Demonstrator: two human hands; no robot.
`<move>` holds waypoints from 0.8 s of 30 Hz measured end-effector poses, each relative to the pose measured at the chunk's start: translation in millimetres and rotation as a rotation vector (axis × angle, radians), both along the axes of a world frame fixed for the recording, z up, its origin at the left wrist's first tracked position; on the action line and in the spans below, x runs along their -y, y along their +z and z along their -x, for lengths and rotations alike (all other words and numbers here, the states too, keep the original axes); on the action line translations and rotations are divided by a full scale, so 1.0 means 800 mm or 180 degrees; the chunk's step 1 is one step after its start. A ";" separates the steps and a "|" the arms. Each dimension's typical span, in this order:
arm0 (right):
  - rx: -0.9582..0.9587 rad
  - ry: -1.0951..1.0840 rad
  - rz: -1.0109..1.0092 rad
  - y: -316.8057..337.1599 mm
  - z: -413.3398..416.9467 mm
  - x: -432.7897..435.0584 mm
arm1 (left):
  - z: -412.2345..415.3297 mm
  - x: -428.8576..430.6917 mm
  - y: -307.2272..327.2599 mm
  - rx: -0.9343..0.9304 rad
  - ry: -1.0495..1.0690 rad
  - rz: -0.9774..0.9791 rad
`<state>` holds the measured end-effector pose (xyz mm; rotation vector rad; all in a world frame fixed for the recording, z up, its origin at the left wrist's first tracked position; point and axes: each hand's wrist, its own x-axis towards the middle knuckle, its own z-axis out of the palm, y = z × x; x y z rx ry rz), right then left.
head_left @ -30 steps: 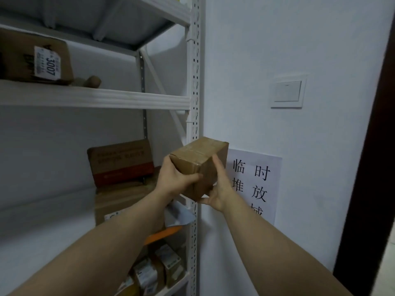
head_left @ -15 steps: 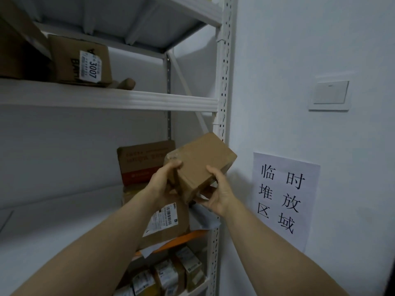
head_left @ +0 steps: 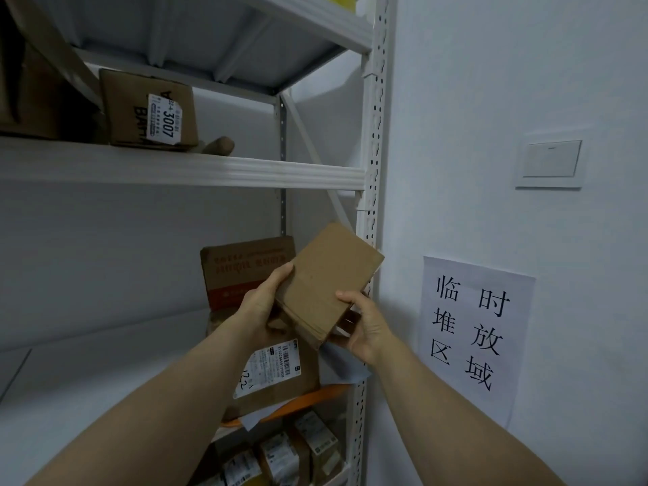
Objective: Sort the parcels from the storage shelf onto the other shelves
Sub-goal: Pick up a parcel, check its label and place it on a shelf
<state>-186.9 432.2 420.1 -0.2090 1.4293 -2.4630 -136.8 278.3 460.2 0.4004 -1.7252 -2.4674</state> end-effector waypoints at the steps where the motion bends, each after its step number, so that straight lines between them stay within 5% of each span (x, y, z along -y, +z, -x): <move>1: -0.0020 0.0034 0.0004 0.000 -0.001 0.001 | 0.000 0.001 -0.001 -0.0023 0.0040 0.0016; 12: -0.0133 0.0052 0.0116 -0.003 0.000 0.005 | -0.007 0.018 0.003 0.0065 -0.0216 -0.0081; 17: -0.0255 0.0014 -0.0388 -0.008 0.002 -0.001 | -0.011 0.013 0.010 -0.0635 0.0458 0.0815; 24: 0.0061 0.0121 -0.0500 -0.026 0.009 -0.019 | -0.023 -0.005 0.019 -0.0753 -0.0086 0.0366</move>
